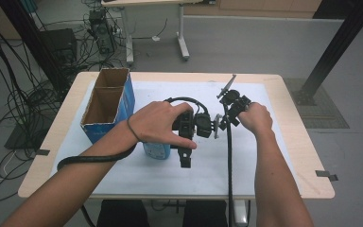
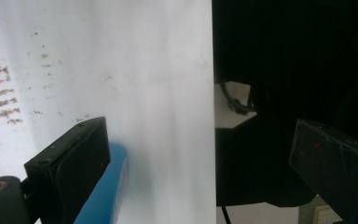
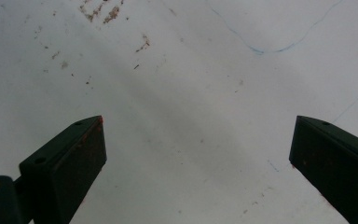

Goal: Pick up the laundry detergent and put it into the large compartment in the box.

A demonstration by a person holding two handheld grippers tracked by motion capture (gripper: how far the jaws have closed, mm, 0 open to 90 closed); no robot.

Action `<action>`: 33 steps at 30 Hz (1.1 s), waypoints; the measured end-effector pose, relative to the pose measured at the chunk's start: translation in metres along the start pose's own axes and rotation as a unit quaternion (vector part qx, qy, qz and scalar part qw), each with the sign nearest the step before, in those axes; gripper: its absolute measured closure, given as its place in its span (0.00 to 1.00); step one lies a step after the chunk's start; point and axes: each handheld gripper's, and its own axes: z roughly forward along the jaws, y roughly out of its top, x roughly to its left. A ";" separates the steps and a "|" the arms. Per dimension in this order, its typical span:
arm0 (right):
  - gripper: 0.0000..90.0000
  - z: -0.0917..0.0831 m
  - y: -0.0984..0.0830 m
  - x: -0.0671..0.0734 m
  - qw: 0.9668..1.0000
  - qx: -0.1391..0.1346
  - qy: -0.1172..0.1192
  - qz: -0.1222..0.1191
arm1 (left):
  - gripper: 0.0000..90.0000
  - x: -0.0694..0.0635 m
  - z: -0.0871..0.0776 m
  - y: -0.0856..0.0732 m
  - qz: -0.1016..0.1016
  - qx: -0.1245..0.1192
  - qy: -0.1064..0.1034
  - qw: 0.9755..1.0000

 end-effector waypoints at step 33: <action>0.04 -0.002 -0.008 -0.006 1.000 -0.001 -0.003 0.019 | 0.06 0.006 -0.073 -0.072 -0.012 0.010 0.076 0.997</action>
